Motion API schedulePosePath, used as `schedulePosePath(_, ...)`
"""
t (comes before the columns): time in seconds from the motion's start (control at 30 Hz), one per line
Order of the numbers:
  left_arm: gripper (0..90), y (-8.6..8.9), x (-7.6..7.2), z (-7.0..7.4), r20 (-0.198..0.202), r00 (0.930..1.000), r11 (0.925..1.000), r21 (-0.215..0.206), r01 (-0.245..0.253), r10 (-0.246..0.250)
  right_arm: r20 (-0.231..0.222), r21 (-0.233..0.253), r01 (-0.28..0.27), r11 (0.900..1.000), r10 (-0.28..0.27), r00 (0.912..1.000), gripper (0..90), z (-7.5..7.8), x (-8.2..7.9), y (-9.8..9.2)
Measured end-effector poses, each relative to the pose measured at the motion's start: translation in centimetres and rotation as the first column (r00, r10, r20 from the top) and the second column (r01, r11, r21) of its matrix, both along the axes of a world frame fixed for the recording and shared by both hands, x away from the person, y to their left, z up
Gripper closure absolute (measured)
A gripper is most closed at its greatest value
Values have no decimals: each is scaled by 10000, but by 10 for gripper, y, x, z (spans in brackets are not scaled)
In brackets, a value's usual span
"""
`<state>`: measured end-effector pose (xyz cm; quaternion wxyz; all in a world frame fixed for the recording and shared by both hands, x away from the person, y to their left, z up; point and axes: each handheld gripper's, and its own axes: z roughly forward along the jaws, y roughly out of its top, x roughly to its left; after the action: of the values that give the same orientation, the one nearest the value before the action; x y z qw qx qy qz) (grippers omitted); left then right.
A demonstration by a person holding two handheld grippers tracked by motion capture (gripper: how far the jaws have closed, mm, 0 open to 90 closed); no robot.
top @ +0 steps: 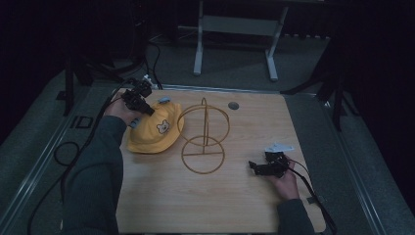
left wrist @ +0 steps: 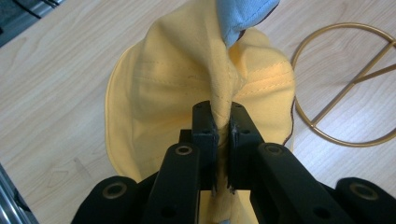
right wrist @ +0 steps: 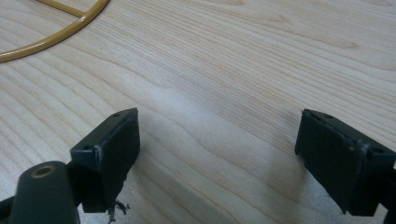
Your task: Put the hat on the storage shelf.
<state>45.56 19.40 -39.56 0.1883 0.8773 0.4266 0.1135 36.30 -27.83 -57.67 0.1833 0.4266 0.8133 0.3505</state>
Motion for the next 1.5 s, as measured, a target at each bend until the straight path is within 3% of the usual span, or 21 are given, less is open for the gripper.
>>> schedulePosePath(0.33, 840, -4, -8, 23, 370, 9986, 9993, 22, 386, -387, -4, -18, -12, 10000, 12, 10000, 138, 0, 0, 0)
schedulePosePath(0.8, 839, 2, -16, 45, 854, 9953, 9989, -52, 458, -452, 19, -29, -27, 10000, 27, 10000, 138, 0, 0, 0)
schedulePosePath(0.9, 839, 6, -19, 51, 989, 9941, 9986, -254, 471, -444, 19, -25, -24, 10000, 24, 10000, 138, 0, 0, 0)
schedulePosePath(1.5, 839, 13, -25, 65, 1353, 9898, 9964, -654, 539, -447, 32, -33, -35, 10000, 35, 10000, 138, 0, 0, 0)
